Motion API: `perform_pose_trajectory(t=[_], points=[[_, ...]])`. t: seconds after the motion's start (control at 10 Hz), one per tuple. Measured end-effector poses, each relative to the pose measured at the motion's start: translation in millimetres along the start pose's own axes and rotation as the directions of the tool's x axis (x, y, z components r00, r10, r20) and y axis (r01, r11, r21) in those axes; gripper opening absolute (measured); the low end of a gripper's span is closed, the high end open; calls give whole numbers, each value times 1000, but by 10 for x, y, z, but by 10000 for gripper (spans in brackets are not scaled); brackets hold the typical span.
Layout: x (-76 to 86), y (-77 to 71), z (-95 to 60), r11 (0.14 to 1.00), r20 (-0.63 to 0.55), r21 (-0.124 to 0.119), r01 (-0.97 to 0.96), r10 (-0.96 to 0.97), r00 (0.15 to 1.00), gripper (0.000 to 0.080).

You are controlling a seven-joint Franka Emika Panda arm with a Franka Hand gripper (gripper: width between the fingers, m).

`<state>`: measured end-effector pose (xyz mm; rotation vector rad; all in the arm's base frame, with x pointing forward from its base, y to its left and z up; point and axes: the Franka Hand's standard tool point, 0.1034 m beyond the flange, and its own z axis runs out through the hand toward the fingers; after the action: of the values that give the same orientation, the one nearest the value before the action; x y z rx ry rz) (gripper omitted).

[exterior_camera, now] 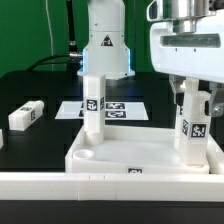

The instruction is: Assemble desk

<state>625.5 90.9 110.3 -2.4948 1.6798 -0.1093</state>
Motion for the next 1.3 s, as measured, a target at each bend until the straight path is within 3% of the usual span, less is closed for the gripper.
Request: perform_pose_trajectory(t=[0.2,0.4,0.5,0.8,1.3], points=[[1,1,0,988,-1,0,152,-152,988,648],[-11,10,-1,941,-5,-27,337,-337,941,649],[-11,6,-4,918,-4,-26,395,-396,918,649],[-9,8,-3,758,-3,-42,651,-652,758,649],[6,16,6,508,11,-44,860,-861,509,649]])
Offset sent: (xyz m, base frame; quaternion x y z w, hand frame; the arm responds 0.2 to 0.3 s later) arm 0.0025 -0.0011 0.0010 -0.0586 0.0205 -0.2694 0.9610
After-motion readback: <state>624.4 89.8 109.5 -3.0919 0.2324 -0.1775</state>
